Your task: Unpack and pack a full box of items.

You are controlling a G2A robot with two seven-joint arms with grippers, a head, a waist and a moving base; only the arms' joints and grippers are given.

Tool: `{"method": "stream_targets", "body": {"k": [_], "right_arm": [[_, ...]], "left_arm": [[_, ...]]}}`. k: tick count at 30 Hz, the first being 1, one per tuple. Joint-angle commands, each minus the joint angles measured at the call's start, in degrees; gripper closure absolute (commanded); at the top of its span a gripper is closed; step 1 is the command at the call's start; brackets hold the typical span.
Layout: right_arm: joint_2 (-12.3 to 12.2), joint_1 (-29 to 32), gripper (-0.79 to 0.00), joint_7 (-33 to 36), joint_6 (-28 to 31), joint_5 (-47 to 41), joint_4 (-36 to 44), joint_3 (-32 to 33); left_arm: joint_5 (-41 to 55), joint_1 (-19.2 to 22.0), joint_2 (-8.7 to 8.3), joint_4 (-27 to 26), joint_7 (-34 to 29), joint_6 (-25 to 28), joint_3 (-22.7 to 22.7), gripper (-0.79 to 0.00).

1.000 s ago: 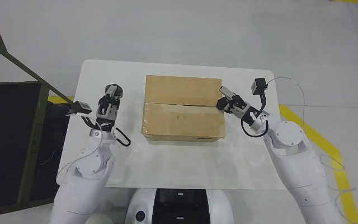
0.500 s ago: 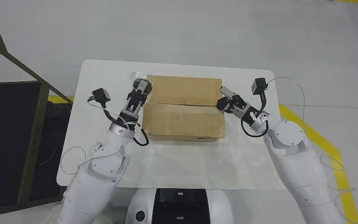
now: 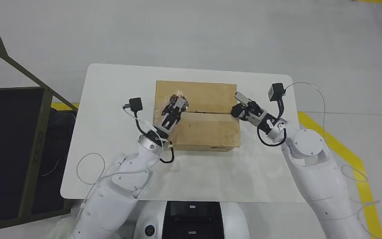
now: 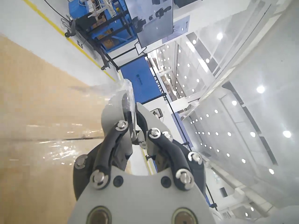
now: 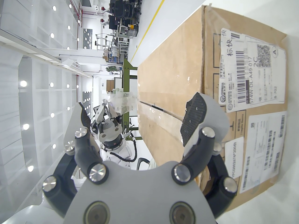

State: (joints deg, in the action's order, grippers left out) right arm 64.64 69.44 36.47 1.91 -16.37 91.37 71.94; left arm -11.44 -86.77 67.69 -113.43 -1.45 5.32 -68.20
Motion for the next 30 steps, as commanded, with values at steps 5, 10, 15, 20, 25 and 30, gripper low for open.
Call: {"method": "stream_targets", "body": {"k": [5, 10, 15, 20, 25, 30], "right_arm": [[0.0, 0.0, -0.785, 0.0, 0.0, 0.0, 0.0, 0.0], [0.0, 0.0, -0.785, 0.0, 0.0, 0.0, 0.0, 0.0], [0.0, 0.0, -0.785, 0.0, 0.0, 0.0, 0.0, 0.0], [0.0, 0.0, -0.785, 0.0, 0.0, 0.0, 0.0, 0.0], [0.0, 0.0, -0.785, 0.0, 0.0, 0.0, 0.0, 0.0], [0.0, 0.0, -0.785, 0.0, 0.0, 0.0, 0.0, 0.0]], "left_arm": [[-2.28, 1.31, 0.37, 0.53, -2.49, -2.78, 2.04, 0.0], [-3.73, 2.94, 0.8, 1.75, -3.77, -5.17, 3.86, 0.0], [-5.4, 4.35, 1.2, 3.11, -4.69, -7.16, 5.38, 0.0], [-6.82, 5.6, 1.6, 4.54, -5.18, -8.55, 6.56, 0.0], [-7.14, 6.48, 2.02, 5.55, -5.27, -9.43, 7.45, 0.0], [-6.65, 6.9, 2.38, 6.46, -5.8, -10.01, 8.04, 0.0]]}}
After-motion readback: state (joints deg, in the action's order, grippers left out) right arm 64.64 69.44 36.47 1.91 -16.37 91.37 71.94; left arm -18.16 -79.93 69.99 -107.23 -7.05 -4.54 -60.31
